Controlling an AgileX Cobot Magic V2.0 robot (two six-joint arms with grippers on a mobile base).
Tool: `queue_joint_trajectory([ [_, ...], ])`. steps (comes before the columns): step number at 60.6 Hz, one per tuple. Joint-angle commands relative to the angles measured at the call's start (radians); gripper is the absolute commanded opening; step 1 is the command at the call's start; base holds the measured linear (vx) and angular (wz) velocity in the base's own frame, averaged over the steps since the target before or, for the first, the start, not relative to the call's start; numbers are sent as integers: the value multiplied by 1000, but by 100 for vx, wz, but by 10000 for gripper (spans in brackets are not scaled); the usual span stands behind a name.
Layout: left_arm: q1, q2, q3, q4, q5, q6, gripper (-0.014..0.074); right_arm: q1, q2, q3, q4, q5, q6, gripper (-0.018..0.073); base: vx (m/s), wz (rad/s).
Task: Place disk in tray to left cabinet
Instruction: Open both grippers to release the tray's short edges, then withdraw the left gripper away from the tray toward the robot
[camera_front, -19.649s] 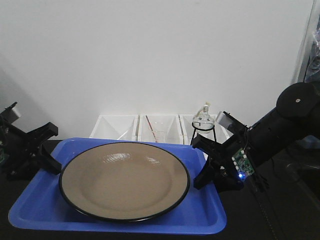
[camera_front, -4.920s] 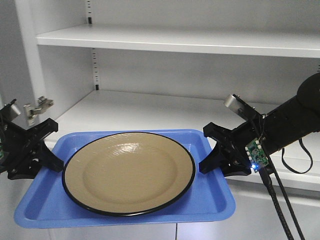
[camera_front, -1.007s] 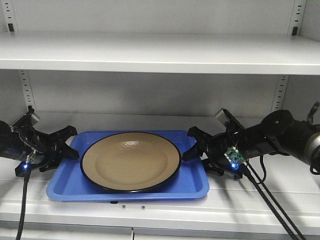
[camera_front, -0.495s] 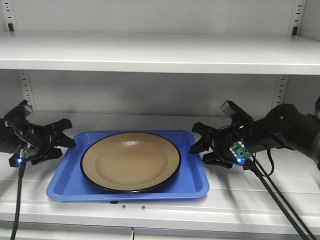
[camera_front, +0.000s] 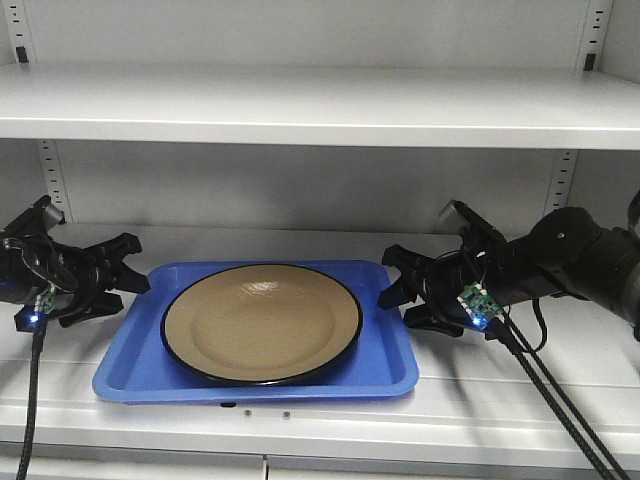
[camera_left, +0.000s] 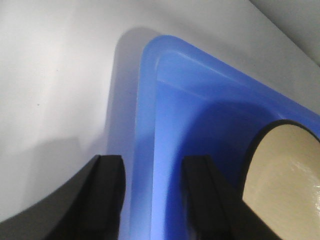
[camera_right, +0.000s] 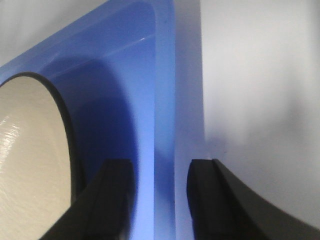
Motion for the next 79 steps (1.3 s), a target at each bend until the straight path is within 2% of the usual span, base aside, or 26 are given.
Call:
queue_joint_trajectory([
  [1, -1, -58, -30, -41, -38, 5, 412, 0, -63, -29, 28, -43, 1, 340, 0, 0],
  [18, -2, -52, -30, -39, -45, 5, 412, 0, -63, -29, 28, -43, 1, 340, 0, 0],
  [25, -1, -76, -12, 20, -63, 8, 412, 0, -63, -29, 28, -43, 1, 340, 0, 0],
  [30, -1, -123, 49, 33, -107, 7, 412, 0, -63, -29, 28, -43, 1, 340, 0, 1],
  [40, -1, -290, 298, 41, -286, 6, 412, 0, -63, -29, 28, -43, 1, 340, 0, 0],
  [47, -2, -453, 469, 95, -384, 6, 412, 0, -63, -29, 28, -44, 1, 340, 0, 0],
  [59, -1, -681, 641, 255, -409, 5, 386, 0, -63, -29, 28, -44, 1, 340, 0, 0],
  [69, -1, -873, 822, 419, -454, -3, 259, 0, -63, -29, 28, -44, 1, 340, 0, 0],
  [79, -1, -1051, 1047, 497, -527, -3, 111, 0, -63, -29, 28, -43, 1, 340, 0, 0],
])
